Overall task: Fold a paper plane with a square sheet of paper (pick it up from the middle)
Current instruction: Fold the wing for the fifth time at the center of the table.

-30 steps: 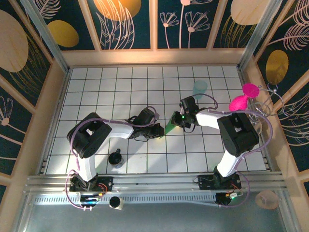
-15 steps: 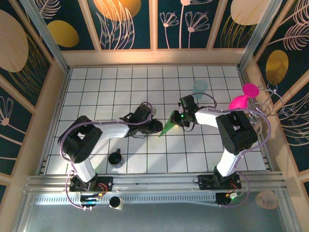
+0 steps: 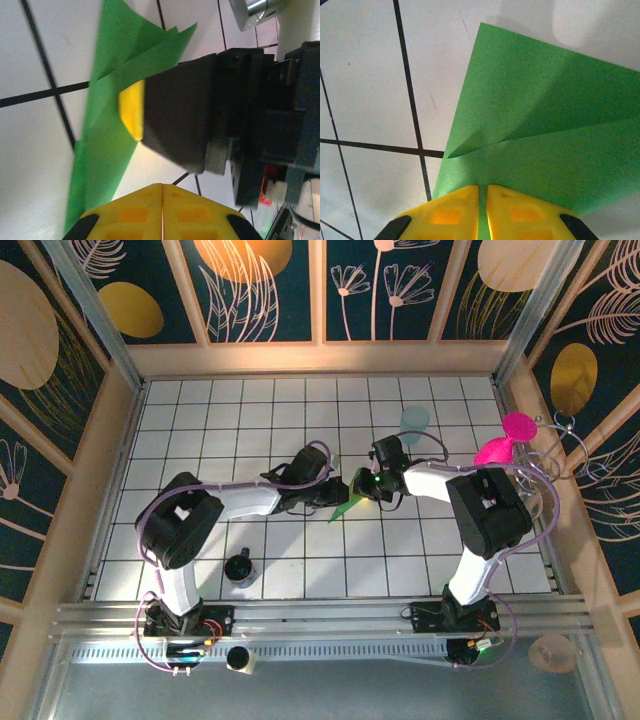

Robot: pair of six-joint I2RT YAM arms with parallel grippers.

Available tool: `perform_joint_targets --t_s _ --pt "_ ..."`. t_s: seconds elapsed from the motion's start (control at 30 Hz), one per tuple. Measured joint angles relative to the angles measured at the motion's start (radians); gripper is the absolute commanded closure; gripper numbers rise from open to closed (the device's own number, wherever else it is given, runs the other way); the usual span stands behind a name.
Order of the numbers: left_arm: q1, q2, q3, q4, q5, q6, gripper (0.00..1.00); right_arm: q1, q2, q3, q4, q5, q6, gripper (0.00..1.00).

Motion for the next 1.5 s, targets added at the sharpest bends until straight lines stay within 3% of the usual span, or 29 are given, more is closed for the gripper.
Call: perform_joint_targets --t_s 0.73,1.5 --pt "-0.01 0.116 0.048 -0.064 -0.016 0.025 0.97 -0.002 0.002 0.0 0.0 -0.001 -0.015 0.86" --pt "-0.008 0.071 -0.018 -0.081 -0.012 0.058 0.99 -0.007 0.026 0.026 -0.019 -0.023 -0.029 0.87"
